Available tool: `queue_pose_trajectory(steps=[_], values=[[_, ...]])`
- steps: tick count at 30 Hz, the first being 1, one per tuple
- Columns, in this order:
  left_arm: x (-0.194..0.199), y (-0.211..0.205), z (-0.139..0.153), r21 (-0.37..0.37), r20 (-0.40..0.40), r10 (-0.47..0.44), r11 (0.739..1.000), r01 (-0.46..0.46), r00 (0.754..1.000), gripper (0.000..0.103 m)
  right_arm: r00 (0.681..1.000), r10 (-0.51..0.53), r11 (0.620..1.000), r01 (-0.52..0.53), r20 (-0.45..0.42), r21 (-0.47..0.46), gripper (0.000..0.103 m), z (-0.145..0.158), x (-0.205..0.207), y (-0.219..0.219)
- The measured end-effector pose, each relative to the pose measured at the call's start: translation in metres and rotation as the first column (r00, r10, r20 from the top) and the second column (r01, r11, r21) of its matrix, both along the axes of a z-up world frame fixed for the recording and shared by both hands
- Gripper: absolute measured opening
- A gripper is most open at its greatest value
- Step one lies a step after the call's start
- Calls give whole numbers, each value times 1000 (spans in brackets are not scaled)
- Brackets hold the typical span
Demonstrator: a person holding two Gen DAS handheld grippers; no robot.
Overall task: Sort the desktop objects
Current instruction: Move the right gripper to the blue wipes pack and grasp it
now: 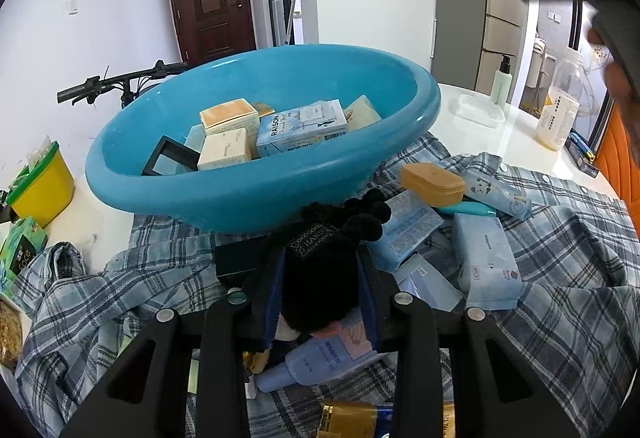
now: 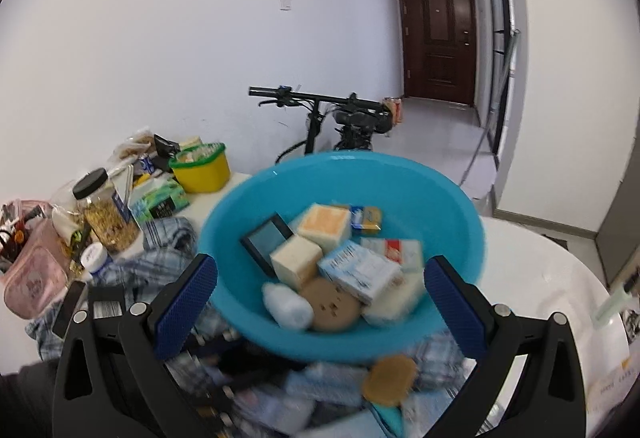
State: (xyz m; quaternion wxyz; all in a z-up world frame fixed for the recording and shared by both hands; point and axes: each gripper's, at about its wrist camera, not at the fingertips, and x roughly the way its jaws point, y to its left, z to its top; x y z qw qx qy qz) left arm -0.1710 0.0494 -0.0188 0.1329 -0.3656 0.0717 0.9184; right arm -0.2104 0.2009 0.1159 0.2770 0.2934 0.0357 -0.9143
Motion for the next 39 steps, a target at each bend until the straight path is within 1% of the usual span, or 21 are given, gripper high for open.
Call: queue_pose_trajectory(steps=[5, 8, 12, 16, 18, 19, 22, 24, 27, 32, 33, 34, 36, 39], values=[[1, 0, 2, -6, -6, 4, 1000, -4, 1000, 36, 996, -86, 996, 87, 37, -19, 103, -20, 10, 37], [2, 0, 4, -2, -10, 3, 1000, -3, 1000, 36, 991, -115, 992, 118, 68, -46, 103, -35, 16, 57], [3, -1, 5, -1, -13, 6, 1000, -6, 1000, 36, 984, -139, 989, 144, 110, -41, 103, -57, 21, 71], [3, -2, 6, -2, -18, 9, 1000, -9, 1000, 36, 980, -119, 991, 127, 156, -38, 103, -80, 24, 77], [3, -2, 6, -2, -16, 10, 1000, -10, 1000, 36, 973, -72, 995, 87, 217, -58, 103, -92, 21, 81], [3, -2, 6, -1, -16, 10, 1000, -10, 1000, 36, 970, -76, 995, 90, 229, -49, 103, -97, 22, 83], [3, -2, 5, -5, -13, 12, 1000, -12, 1000, 36, 972, -85, 996, 87, 219, 0, 103, -106, 31, 85], [2, -3, 5, -1, -13, 13, 1000, -13, 1000, 36, 977, -69, 998, 68, 204, 11, 103, -111, 37, 87], [1, -4, 4, -3, -9, 17, 1000, -17, 1000, 36, 982, -13, 1000, 10, 186, 17, 103, -116, 44, 83], [1, -4, 3, -3, -8, 17, 1000, -17, 1000, 36, 978, 94, 995, -97, 184, 7, 103, -129, 51, 65], [1, -4, 3, 0, -7, 17, 1000, -17, 1000, 36, 978, 99, 994, -104, 182, 19, 103, -131, 52, 62], [0, -4, 3, 3, -5, 18, 1000, -18, 1000, 36, 981, 89, 995, -97, 171, 38, 103, -132, 54, 61], [0, -4, 3, 5, -5, 19, 1000, -19, 1000, 36, 990, 14, 997, -24, 144, 69, 103, -131, 53, 69], [0, -5, 3, 6, -5, 20, 1000, -20, 1000, 36, 988, -73, 997, 72, 139, 14, 103, -127, 44, 91]])
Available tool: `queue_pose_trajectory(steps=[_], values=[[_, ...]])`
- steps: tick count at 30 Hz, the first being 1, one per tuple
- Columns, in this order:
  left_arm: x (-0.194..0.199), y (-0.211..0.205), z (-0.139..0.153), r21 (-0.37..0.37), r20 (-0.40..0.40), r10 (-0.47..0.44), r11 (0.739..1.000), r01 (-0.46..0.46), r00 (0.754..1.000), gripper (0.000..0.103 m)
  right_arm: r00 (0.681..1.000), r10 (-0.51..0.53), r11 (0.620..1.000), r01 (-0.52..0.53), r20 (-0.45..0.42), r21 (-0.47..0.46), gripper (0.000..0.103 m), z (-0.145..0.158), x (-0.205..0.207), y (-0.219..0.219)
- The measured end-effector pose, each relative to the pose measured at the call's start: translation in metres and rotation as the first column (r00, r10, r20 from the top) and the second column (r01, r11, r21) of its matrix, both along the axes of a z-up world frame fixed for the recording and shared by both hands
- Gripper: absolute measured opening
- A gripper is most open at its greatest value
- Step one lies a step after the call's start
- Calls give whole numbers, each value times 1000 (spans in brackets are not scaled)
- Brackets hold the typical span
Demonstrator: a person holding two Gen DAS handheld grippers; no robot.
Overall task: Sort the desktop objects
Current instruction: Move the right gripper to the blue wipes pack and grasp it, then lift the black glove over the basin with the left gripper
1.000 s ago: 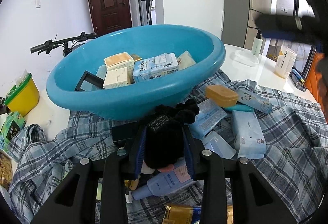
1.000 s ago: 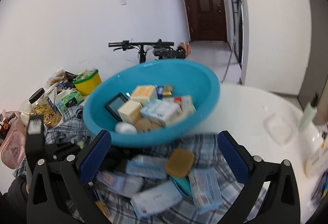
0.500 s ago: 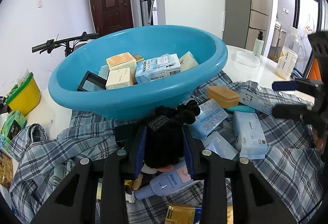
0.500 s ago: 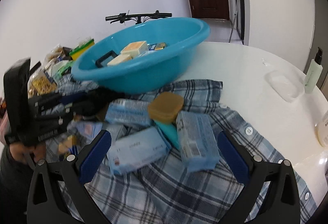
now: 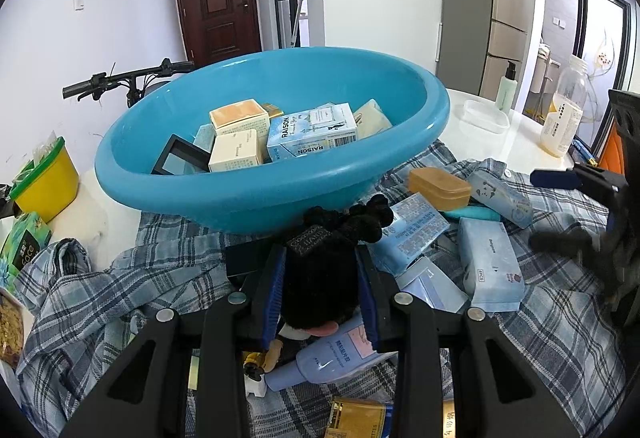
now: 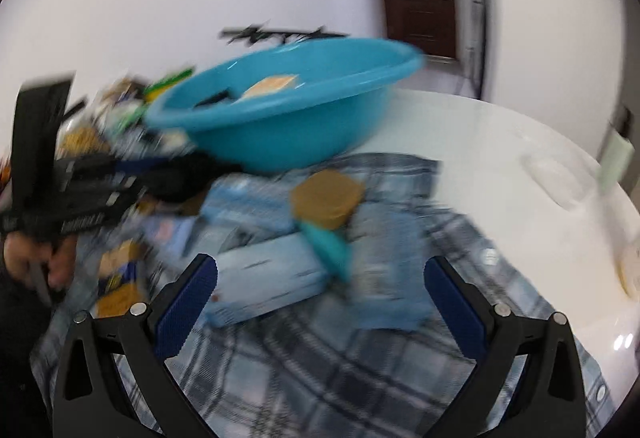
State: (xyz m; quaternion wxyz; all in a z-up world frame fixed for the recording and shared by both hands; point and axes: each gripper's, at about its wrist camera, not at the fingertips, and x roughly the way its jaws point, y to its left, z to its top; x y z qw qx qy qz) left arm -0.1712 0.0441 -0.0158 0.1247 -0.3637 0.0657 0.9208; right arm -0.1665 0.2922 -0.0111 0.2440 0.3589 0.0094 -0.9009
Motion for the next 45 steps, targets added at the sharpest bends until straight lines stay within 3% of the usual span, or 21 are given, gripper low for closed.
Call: queue_pose_trajectory(steps=[4, 6, 8, 12, 13, 14, 15, 21, 24, 28, 34, 45], values=[[0, 0, 1, 6, -2, 1, 1000, -1, 1000, 36, 992, -102, 995, 102, 74, 13, 102, -14, -18, 15], [2, 0, 1, 5, -4, -3, 1000, 3, 1000, 36, 991, -82, 997, 81, 107, 19, 90, -19, -22, 12], [2, 1, 2, 8, -3, -11, 1000, 11, 1000, 36, 991, -83, 996, 84, 101, -7, 70, -18, -22, 14], [4, 6, 1, 3, 0, -26, 1000, 26, 1000, 36, 983, -98, 994, 103, 156, -27, 64, -26, -29, 19], [4, 7, 0, 0, 0, -29, 1000, 29, 1000, 36, 984, -94, 994, 100, 154, -33, 59, -26, -29, 20], [4, 7, 0, -2, -1, -30, 1000, 30, 1000, 36, 985, -85, 995, 92, 147, -41, 48, -25, -28, 20], [5, 8, 0, -3, -2, -31, 1000, 31, 1000, 36, 986, -80, 995, 88, 145, -46, 45, -24, -27, 20], [6, 12, -2, -14, -5, -31, 999, 31, 1000, 36, 982, -71, 995, 83, 176, -59, 44, -29, -32, 23], [9, 12, -1, -7, -9, -33, 999, 33, 999, 36, 983, -76, 996, 82, 166, -30, 43, -28, -31, 17], [17, 15, -2, -32, -18, -22, 999, 22, 1000, 36, 987, -87, 992, 98, 134, -77, 41, -22, -27, 26], [42, 16, 11, -2, -46, -20, 1000, 20, 999, 36, 992, -112, 989, 117, 54, -96, 40, -9, -16, 30], [75, 12, 34, 45, -93, -9, 999, 13, 996, 33, 995, -99, 992, 100, 23, -82, 39, -5, -12, 28]])
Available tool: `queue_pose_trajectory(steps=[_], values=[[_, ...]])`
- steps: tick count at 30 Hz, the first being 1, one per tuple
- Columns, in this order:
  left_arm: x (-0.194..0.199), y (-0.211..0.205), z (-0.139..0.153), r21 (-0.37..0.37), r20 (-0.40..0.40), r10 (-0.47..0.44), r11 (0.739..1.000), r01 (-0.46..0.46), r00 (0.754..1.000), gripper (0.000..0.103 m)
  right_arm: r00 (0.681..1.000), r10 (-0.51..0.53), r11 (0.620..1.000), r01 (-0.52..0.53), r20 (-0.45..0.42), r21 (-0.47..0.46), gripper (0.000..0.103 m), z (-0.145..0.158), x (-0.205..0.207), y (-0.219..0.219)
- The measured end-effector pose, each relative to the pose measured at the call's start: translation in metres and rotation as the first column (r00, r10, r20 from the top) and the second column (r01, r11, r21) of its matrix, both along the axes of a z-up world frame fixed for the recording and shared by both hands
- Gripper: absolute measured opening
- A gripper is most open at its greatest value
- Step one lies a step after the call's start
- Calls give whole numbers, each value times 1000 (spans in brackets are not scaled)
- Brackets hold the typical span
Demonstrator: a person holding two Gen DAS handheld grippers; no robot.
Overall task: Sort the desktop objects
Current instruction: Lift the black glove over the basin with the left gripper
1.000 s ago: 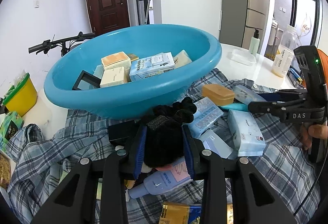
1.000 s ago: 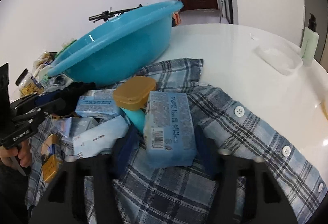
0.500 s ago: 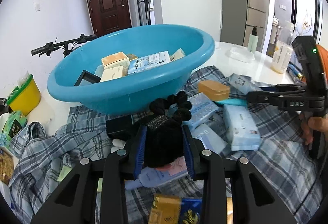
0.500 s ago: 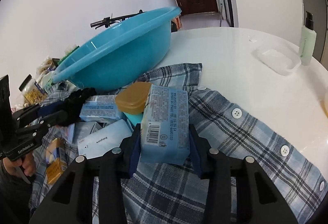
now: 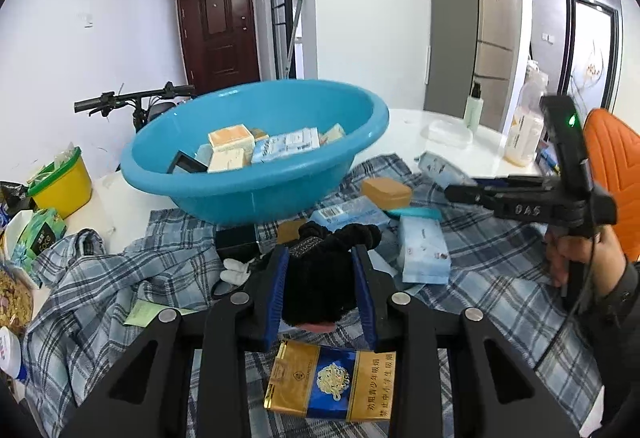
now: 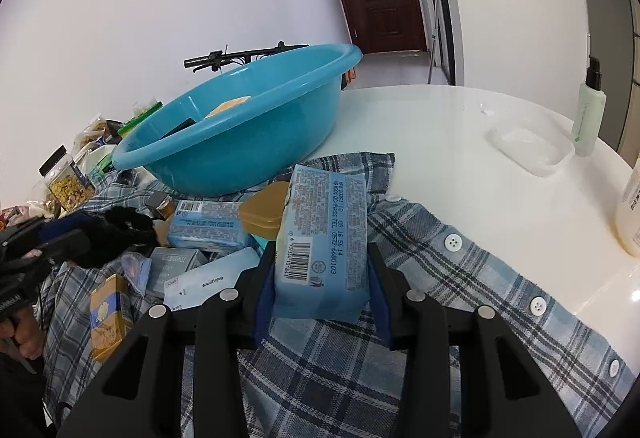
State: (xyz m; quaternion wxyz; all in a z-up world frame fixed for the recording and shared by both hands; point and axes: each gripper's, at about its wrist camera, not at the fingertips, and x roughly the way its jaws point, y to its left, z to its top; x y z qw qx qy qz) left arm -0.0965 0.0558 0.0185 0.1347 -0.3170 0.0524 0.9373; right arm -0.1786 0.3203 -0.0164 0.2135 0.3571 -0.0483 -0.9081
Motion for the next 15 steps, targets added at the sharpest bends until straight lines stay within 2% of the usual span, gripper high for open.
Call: queue_pose_trajectory(steps=[9, 15], values=[[7, -9, 42, 58, -75, -4, 998, 9, 997, 29, 1000, 9, 1000, -9, -4, 7, 39, 1, 2, -3], [-10, -13, 69, 57, -141, 28, 998, -20, 990, 29, 1000, 6, 1000, -6, -14, 9, 39, 3, 5, -3]])
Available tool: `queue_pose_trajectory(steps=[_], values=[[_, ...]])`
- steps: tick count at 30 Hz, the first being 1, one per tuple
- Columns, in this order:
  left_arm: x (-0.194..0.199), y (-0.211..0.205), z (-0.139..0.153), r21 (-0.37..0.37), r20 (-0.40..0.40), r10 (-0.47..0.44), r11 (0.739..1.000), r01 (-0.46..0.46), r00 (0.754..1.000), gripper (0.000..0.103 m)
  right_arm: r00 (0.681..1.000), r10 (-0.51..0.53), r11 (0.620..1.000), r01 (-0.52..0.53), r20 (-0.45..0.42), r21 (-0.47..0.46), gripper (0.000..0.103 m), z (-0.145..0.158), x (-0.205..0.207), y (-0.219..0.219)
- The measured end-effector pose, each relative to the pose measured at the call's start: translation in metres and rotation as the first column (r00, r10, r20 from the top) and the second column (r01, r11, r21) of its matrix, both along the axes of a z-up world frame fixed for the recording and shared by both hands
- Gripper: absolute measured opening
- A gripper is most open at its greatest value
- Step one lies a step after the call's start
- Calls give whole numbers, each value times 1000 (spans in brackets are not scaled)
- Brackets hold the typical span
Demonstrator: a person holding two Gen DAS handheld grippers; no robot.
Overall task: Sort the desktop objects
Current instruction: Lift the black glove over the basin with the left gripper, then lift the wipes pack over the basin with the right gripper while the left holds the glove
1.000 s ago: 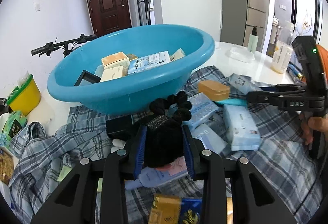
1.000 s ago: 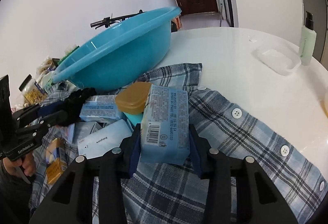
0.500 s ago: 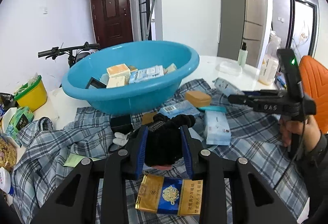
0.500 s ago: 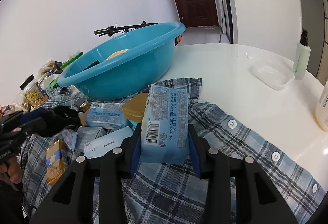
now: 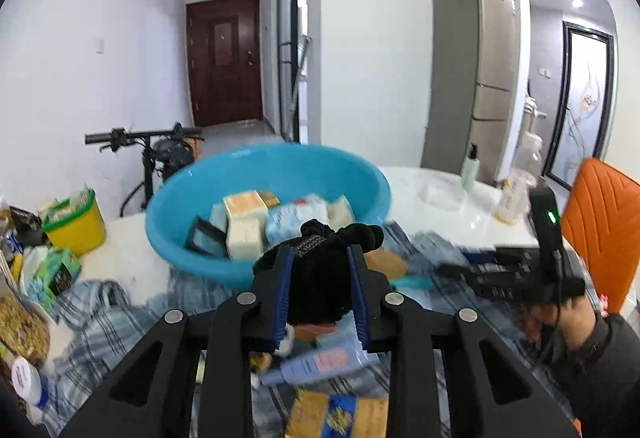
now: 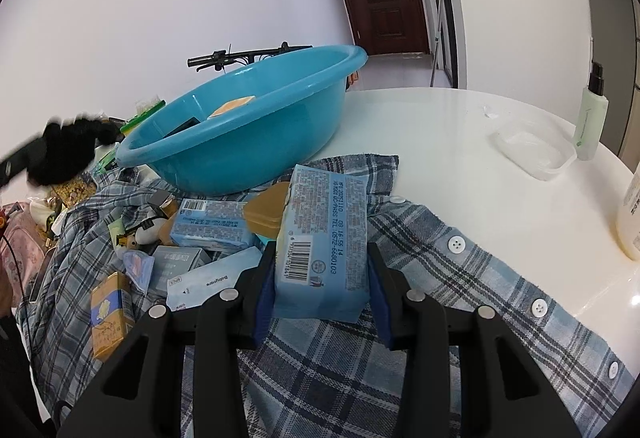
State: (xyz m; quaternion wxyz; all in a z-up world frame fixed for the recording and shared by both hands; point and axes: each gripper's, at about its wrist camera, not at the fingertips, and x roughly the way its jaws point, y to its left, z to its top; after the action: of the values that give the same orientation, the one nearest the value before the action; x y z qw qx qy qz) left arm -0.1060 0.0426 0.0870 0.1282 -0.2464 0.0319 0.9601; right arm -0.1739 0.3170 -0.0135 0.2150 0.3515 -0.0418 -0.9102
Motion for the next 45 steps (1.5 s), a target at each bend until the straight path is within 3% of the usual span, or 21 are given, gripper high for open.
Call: queue_pose_trajectory(steps=[6, 13, 18, 23, 28, 34, 37, 45], values=[[-42, -16, 16, 15, -47, 70, 997, -70, 996, 29, 1000, -5, 1000, 5, -5, 2, 39, 0, 0, -1], [-88, -37, -1, 27, -37, 144, 989, -143, 989, 28, 999, -25, 1000, 25, -37, -3, 39, 5, 3, 3], [-101, -41, -22, 17, 0, 158, 987, -158, 987, 28, 999, -5, 1000, 6, -52, 25, 39, 6, 5, -4], [-95, -44, -18, 30, -16, 149, 988, -149, 989, 28, 998, -17, 1000, 18, -63, 19, 39, 11, 5, -1], [-90, -52, -11, 61, -23, 145, 988, -143, 989, 28, 994, -40, 999, 42, -102, 16, 39, 41, 6, 0], [-88, -59, -11, 99, -12, 134, 986, -133, 991, 29, 980, 6, 998, 6, -201, 60, 39, 102, -17, -38], [-89, -56, -14, 72, -8, 137, 988, -136, 991, 29, 976, 31, 999, -22, -214, 42, 39, 120, -36, -60], [-92, -57, -15, 62, -3, 155, 986, -154, 988, 29, 958, 104, 994, -107, -268, 4, 39, 141, -63, -120]])
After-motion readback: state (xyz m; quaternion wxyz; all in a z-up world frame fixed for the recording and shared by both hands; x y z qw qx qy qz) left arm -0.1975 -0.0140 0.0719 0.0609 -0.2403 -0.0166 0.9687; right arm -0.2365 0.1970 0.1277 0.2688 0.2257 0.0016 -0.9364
